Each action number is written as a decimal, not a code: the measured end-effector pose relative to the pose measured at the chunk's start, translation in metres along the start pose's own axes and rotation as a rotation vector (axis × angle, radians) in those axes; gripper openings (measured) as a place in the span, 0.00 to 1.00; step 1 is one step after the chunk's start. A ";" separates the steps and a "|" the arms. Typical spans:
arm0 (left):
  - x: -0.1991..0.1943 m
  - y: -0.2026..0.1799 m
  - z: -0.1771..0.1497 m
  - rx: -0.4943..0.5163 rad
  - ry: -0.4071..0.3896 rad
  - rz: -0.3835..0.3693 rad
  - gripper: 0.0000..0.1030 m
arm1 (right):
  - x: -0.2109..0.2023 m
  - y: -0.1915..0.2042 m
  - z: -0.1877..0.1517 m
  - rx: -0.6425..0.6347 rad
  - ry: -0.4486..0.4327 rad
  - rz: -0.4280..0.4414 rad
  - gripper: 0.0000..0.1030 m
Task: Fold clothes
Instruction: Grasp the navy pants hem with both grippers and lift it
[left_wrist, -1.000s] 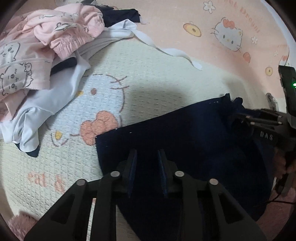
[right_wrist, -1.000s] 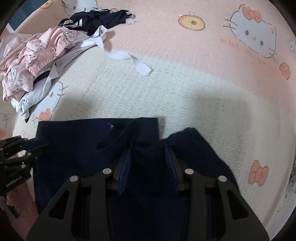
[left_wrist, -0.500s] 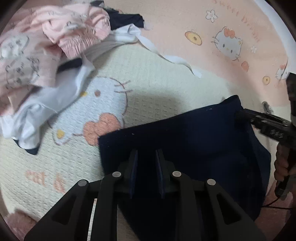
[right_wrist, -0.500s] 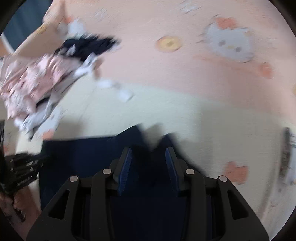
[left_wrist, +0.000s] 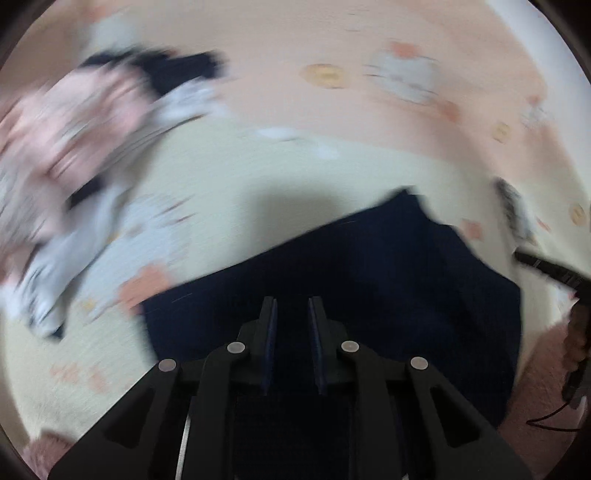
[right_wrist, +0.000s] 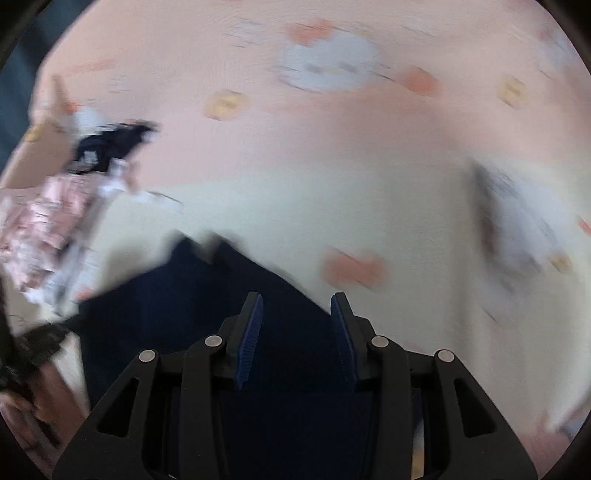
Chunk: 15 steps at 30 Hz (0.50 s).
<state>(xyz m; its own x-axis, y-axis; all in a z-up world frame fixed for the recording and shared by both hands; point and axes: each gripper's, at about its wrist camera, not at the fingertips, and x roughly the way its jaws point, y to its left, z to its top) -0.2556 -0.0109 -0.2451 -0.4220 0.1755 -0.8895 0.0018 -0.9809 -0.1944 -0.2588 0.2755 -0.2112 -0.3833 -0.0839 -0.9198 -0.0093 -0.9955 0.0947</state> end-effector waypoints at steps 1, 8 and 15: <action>0.001 -0.011 0.004 0.022 -0.005 -0.024 0.18 | 0.002 -0.017 -0.009 0.037 0.028 -0.033 0.38; 0.011 -0.096 0.042 0.156 0.020 -0.137 0.31 | 0.021 -0.086 -0.065 0.317 0.151 0.020 0.50; 0.050 -0.121 0.041 0.317 0.137 0.106 0.31 | 0.031 -0.066 -0.064 0.214 0.136 0.047 0.55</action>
